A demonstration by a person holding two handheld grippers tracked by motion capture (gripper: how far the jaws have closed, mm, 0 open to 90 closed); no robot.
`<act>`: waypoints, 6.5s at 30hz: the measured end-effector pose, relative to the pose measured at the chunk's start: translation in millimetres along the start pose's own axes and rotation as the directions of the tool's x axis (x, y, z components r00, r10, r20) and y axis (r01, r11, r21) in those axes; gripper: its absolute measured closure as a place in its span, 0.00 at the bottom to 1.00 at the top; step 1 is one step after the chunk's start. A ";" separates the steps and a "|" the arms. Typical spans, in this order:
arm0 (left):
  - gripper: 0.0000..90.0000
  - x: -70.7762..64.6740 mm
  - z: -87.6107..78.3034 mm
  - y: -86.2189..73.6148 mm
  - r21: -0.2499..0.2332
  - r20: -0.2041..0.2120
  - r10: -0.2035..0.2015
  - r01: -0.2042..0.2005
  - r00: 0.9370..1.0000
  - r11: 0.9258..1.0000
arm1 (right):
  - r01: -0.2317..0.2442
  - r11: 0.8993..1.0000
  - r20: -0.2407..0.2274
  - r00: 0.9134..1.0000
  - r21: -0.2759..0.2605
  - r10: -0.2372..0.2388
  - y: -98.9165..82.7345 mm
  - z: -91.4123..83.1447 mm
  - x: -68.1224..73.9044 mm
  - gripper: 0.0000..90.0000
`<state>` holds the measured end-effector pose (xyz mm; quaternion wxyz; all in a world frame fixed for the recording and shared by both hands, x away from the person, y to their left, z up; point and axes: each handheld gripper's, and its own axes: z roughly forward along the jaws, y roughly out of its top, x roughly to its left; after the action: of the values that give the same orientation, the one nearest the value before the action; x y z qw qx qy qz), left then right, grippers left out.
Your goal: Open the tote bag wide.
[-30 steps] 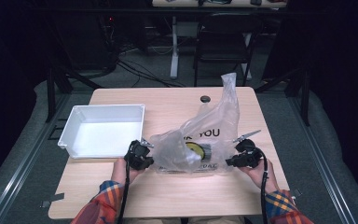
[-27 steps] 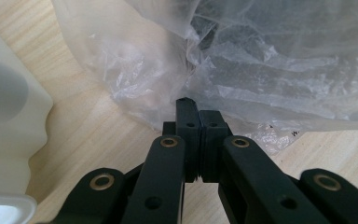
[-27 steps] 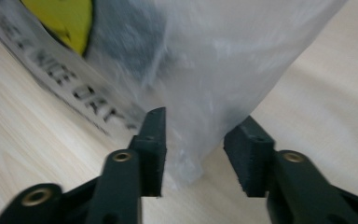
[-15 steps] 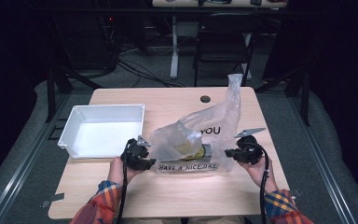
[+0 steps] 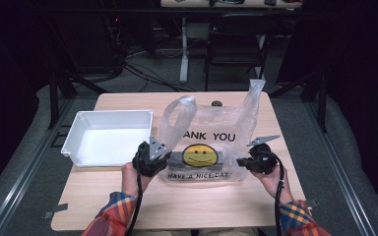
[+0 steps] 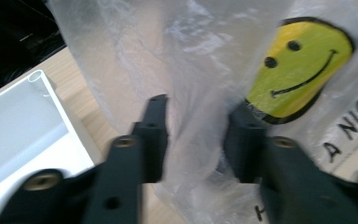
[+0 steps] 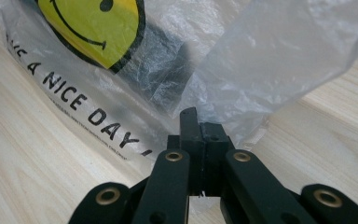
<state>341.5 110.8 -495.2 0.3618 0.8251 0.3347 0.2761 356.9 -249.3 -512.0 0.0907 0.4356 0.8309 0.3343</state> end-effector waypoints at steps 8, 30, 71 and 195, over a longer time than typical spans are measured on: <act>0.99 21.5 8.3 -12.5 0.059 0.038 -0.079 0.077 0.996 0.995 | -0.020 0.999 0.001 1.000 0.047 0.020 -6.4 2.0 -5.8 1.00; 1.00 30.4 28.6 -35.1 0.255 0.125 -0.129 0.094 0.984 0.962 | -0.067 0.986 0.060 0.996 0.154 0.059 -15.9 23.7 -17.2 1.00; 1.00 18.8 50.4 -47.1 0.425 0.199 -0.112 0.018 0.974 0.905 | 0.015 0.941 0.118 0.991 0.339 -0.058 -14.5 33.8 -10.2 1.00; 0.46 6.6 7.0 -18.2 0.391 0.211 -0.095 0.005 0.973 0.920 | 0.090 0.992 -0.046 0.995 0.086 -0.087 7.4 -22.7 12.7 0.69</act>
<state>344.0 122.3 -512.1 0.2341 0.8974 0.3606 0.0994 344.1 -247.2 -488.3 0.0686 0.3947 0.8651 0.3020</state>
